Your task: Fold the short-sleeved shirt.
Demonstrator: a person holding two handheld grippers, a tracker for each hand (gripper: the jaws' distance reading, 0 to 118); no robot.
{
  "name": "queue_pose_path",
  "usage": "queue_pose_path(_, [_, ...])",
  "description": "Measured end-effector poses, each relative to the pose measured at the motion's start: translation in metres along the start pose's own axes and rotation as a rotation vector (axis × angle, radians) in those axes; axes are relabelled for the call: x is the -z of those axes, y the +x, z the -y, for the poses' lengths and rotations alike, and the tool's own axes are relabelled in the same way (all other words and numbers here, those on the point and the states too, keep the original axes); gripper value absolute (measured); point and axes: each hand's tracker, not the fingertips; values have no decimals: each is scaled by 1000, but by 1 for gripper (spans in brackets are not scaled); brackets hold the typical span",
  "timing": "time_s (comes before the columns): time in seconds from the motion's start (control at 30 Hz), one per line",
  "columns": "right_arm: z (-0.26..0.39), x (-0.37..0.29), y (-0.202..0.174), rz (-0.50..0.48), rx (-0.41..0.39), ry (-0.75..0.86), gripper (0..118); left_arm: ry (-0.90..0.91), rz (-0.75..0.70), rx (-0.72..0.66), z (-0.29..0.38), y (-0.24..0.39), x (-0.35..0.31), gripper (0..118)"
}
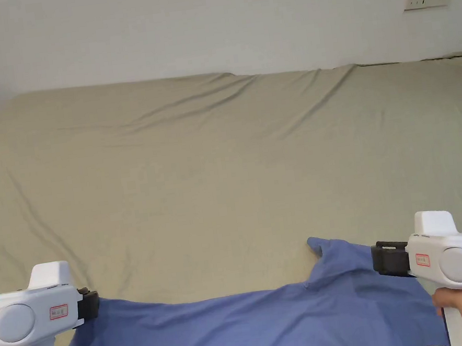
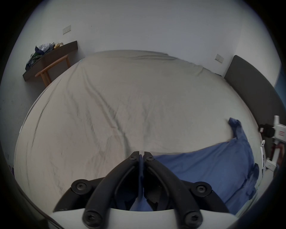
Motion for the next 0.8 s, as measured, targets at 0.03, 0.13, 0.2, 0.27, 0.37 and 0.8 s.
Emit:
queue_pose_path(0.03, [1, 9, 0, 20, -15, 5, 112, 7, 6, 2, 0, 1, -4, 3])
queue_pose_path(0.13, [4, 55, 9, 57, -33, -99, 112, 21, 18, 27, 0, 10, -18, 3])
queue_pose_path(0.2, [7, 75, 12, 69, -67, -157, 109, 23, 20, 33, 0, 14, -24, 3])
queue_pose_path(0.27, [16, 82, 7, 92, -82, -199, 91, 23, 23, 34, 1, 14, -26, 3])
queue_pose_path(0.37, [19, 73, 9, 21, 2, -155, 61, 16, 20, 27, 4, 5, -22, 3])
queue_pose_path(0.8, [38, -83, -11, -28, -118, 40, 4, 48, -24, -29, 21, -11, -63, 3])
